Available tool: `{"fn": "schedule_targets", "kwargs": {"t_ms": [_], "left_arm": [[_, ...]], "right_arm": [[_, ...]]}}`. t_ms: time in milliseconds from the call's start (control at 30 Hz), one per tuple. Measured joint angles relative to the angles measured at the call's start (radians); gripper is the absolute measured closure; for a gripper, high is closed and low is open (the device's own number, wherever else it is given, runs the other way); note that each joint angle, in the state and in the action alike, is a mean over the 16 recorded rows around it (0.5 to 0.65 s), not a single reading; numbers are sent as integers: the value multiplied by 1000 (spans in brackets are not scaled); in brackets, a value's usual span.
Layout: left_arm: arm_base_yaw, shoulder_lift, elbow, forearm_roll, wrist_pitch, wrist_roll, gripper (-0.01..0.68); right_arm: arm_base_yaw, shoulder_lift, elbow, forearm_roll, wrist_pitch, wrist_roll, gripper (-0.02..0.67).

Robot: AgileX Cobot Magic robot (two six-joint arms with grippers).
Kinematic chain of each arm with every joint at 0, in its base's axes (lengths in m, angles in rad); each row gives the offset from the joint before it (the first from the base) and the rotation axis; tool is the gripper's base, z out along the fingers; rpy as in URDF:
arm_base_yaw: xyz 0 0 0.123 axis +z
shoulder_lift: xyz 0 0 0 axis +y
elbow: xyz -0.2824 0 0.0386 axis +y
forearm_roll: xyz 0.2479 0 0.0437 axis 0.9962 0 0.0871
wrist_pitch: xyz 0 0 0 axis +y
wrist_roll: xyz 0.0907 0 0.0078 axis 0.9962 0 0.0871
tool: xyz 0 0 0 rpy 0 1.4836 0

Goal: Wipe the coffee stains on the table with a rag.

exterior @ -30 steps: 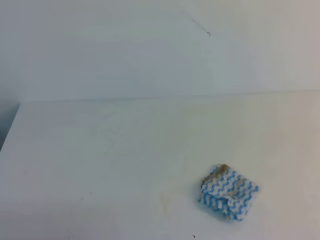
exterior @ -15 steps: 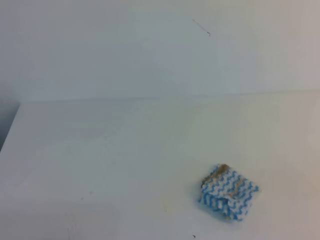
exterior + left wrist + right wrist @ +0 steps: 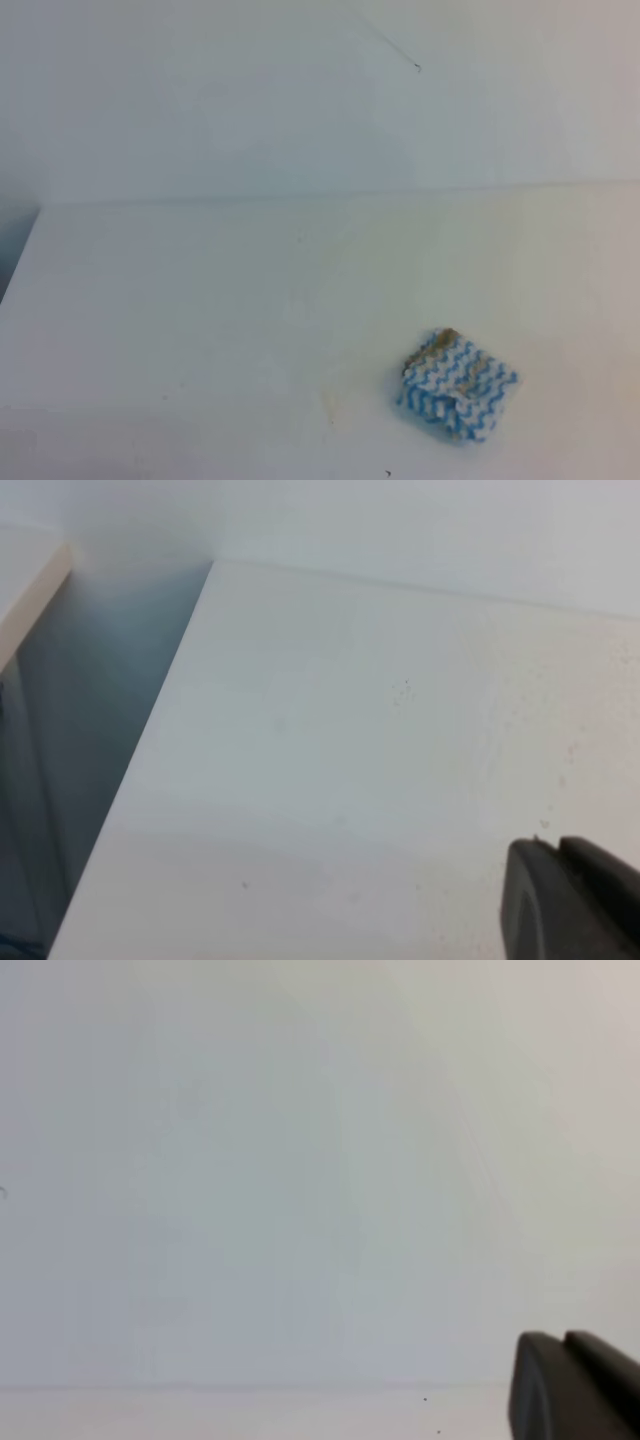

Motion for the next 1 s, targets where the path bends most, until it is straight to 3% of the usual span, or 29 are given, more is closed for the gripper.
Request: {"fn": "schedule_targets", "kwargs": {"t_ms": [167, 400, 600, 1000], "left_arm": [[0, 0, 0, 0, 0, 0, 672], [0, 0, 0, 0, 0, 0, 672], [0, 0, 0, 0, 0, 0, 672], [0, 0, 0, 0, 1, 0, 673]], "right_arm": [[0, -2, 14, 79, -38, -80, 652], [0, -25, 55, 285, -61, -309, 652], [0, -52, 91, 440, 52, -461, 652], [0, -71, 116, 486, 351, -471, 652]]}}
